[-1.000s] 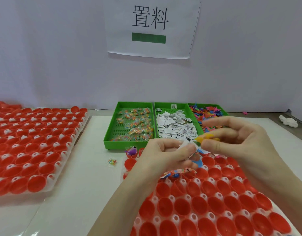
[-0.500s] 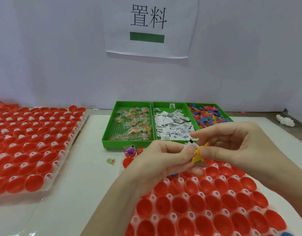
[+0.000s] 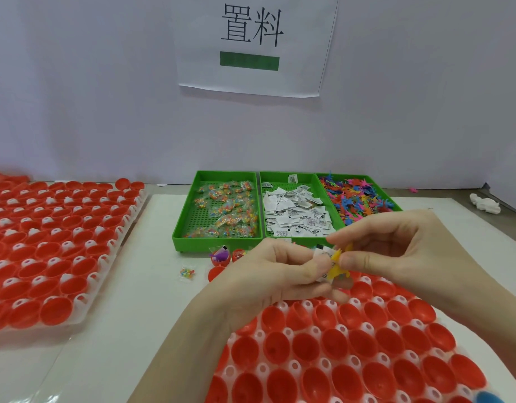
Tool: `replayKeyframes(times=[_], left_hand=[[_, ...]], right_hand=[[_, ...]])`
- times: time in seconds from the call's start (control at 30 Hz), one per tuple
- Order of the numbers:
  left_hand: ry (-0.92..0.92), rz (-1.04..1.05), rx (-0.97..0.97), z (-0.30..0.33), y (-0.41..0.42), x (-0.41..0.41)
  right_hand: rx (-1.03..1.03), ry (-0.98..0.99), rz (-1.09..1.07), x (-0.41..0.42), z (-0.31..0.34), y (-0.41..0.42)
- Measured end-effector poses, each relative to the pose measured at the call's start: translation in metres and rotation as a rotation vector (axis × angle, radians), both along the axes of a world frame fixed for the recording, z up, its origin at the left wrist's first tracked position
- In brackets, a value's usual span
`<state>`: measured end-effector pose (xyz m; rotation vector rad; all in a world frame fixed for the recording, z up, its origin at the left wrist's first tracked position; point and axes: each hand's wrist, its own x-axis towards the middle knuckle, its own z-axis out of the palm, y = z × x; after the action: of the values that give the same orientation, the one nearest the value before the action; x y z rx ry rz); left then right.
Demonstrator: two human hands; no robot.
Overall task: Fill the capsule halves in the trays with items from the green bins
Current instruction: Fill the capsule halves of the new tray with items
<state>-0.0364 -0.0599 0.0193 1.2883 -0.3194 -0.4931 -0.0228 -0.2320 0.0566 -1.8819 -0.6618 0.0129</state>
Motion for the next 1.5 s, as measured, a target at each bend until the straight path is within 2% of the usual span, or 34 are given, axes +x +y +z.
replayKeyframes(times=[0.2,0.33,0.53,0.7,0.9,1.03,1.17,1.27,1.33,1.43,1.5], left_hand=[[0.002,-0.011,0.022,-0.002,0.000,0.000],[0.011,0.113,0.033,-0.005,-0.006,0.002],[-0.006,0.235,-0.149,-0.005,-0.015,0.002],[-0.103,0.348,-0.155,-0.008,-0.024,0.001],[-0.119,0.400,-0.116,0.003,-0.026,0.008],[-0.262,0.472,0.061,0.010,-0.033,0.017],[-0.295,0.364,0.349,0.000,-0.039,0.028],[-0.482,0.408,0.815,-0.015,-0.038,0.034],[-0.586,0.451,1.011,-0.023,-0.035,0.035],[-0.679,0.434,1.116,-0.031,-0.033,0.034],[-0.665,0.569,1.021,-0.031,-0.027,0.034]], right_hand=[[-0.124,0.007,0.078,0.002,-0.002,-0.003],[-0.227,-0.015,0.115,0.006,-0.005,-0.004],[-0.199,-0.112,-0.012,0.018,0.001,-0.006],[-0.236,-0.172,-0.085,0.020,0.004,-0.008],[-0.054,0.003,-0.039,0.019,0.011,-0.017],[-0.061,0.063,-0.088,0.027,0.005,-0.023],[-0.125,0.052,-0.220,0.042,-0.020,-0.028],[-0.205,0.046,-0.294,0.048,-0.041,-0.031],[-0.315,0.036,-0.306,0.051,-0.056,-0.031],[-0.465,0.001,-0.308,0.052,-0.072,-0.028],[-0.513,-0.020,-0.291,0.052,-0.076,-0.027]])
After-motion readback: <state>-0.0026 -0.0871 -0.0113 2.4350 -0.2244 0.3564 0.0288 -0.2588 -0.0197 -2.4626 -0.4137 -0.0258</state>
